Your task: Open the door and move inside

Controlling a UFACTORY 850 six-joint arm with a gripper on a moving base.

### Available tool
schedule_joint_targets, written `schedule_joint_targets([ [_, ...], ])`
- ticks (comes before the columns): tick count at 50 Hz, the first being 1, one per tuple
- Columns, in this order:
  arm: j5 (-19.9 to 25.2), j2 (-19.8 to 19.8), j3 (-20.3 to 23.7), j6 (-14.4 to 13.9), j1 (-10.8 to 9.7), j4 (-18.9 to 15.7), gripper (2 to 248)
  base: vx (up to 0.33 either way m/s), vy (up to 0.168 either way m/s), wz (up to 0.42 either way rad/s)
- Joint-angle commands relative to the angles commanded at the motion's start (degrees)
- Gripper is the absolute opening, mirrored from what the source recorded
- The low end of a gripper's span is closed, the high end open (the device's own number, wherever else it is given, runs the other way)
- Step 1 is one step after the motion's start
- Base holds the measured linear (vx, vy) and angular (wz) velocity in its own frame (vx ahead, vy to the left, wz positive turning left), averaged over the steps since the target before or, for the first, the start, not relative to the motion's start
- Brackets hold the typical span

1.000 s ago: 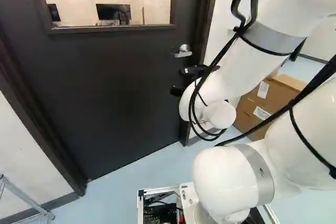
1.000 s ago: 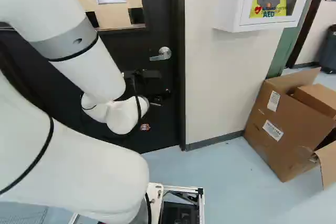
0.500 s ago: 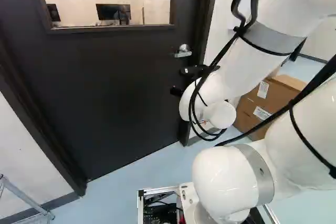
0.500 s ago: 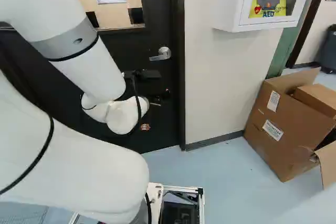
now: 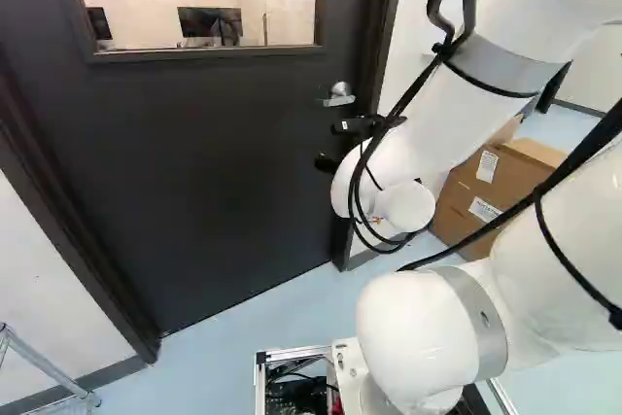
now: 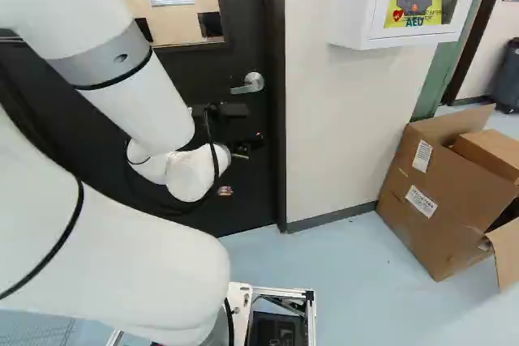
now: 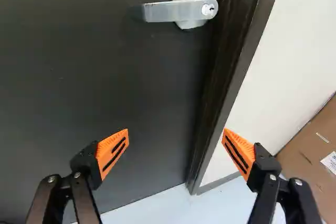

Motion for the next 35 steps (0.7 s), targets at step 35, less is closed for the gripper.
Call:
schedule_joint_targets([
  [35, 0.00, 1.28, -3.93, 0.00, 0.00, 0.00, 247, 0.000, 0.000, 0.000],
])
